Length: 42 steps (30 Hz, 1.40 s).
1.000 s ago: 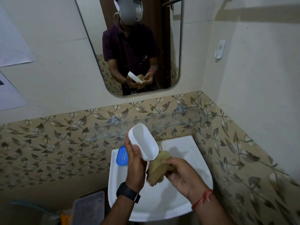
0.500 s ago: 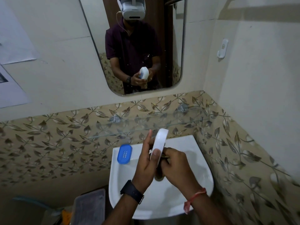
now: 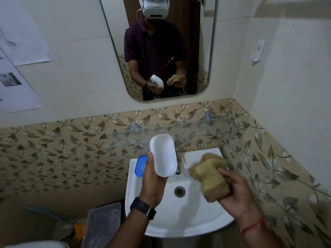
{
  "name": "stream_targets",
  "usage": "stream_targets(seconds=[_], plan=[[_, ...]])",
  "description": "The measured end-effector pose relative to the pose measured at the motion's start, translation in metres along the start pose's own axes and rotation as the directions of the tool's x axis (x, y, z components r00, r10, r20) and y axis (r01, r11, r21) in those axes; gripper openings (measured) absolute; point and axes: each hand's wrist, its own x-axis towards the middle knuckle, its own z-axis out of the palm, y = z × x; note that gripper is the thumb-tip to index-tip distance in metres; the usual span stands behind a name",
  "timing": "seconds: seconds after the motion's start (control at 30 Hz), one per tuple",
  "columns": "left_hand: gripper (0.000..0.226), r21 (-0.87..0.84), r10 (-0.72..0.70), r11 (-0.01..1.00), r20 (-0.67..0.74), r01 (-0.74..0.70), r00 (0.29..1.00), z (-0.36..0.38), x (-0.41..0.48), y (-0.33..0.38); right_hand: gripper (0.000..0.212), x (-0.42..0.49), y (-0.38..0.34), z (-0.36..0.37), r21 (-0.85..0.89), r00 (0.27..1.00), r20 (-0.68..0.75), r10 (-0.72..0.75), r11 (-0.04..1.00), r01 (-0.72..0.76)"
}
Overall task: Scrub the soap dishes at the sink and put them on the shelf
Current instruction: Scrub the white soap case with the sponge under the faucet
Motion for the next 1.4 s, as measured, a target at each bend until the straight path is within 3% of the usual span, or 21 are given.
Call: stream_targets(seconds=[0.07,0.17,0.3,0.43,0.53,0.7,0.8,0.97,1.03,1.1,1.23,1.3,1.4], plan=[[0.062,-0.164,-0.101,0.981,0.019,0.103,0.995,-0.005,0.002,0.005,0.049,-0.002,-0.011,-0.003,-0.033,0.997,0.009,-0.083,0.996,0.083],[0.064,-0.209,-0.155,0.964,0.064,0.165,0.986,-0.005,0.0,0.005,0.045,0.0,-0.013,0.011,-0.216,0.964,0.067,-0.258,0.939,0.267],[0.058,-0.147,-0.159,0.974,0.104,0.173,0.982,0.0,-0.001,-0.004,0.032,0.01,0.008,0.049,-0.509,0.806,0.16,-0.57,0.652,0.562],[0.053,-0.088,-0.136,0.985,0.159,0.151,0.978,0.008,-0.004,-0.011,0.02,0.027,0.047,0.078,-0.728,0.764,0.259,-0.591,0.4,0.556],[0.055,-0.042,-0.121,0.991,0.177,0.131,0.977,0.007,-0.006,-0.013,0.041,0.037,0.068,0.088,-0.824,0.751,0.23,-0.619,0.287,0.488],[0.049,-0.033,-0.114,0.992,0.195,0.123,0.974,-0.003,-0.002,-0.009,0.049,0.038,0.073,0.086,-0.846,0.821,0.371,-0.434,0.207,0.492],[0.055,0.004,-0.133,0.991,0.142,0.134,0.981,-0.008,0.003,-0.005,0.034,0.035,0.06,0.081,-0.872,0.88,0.411,-0.236,0.179,0.455],[0.058,0.045,-0.144,0.989,0.107,0.14,0.984,-0.007,0.007,-0.006,0.02,0.028,0.033,0.087,-0.942,0.945,0.324,0.033,-0.076,0.326],[0.056,0.015,-0.143,0.99,0.112,0.142,0.983,-0.009,0.007,-0.008,0.023,0.024,0.016,0.084,-0.972,0.972,0.237,0.009,0.008,0.236],[0.057,-0.007,-0.148,0.989,0.107,0.15,0.983,-0.015,0.008,-0.006,0.025,0.018,-0.001,0.077,-0.968,0.988,0.143,-0.062,0.197,0.153],[0.059,-0.007,-0.149,0.989,0.045,0.149,0.988,-0.018,0.012,0.003,0.025,0.015,-0.015,0.064,-0.846,0.958,0.029,-0.285,0.503,0.175],[0.061,-0.027,-0.154,0.988,0.043,0.155,0.987,-0.017,0.012,0.004,0.024,0.019,-0.008,0.07,-0.807,0.932,0.018,-0.362,0.545,0.227],[0.058,-0.059,-0.151,0.986,0.092,0.156,0.984,-0.011,0.011,0.002,0.016,0.032,0.018,0.088,-0.83,0.896,0.075,-0.437,0.471,0.299]])
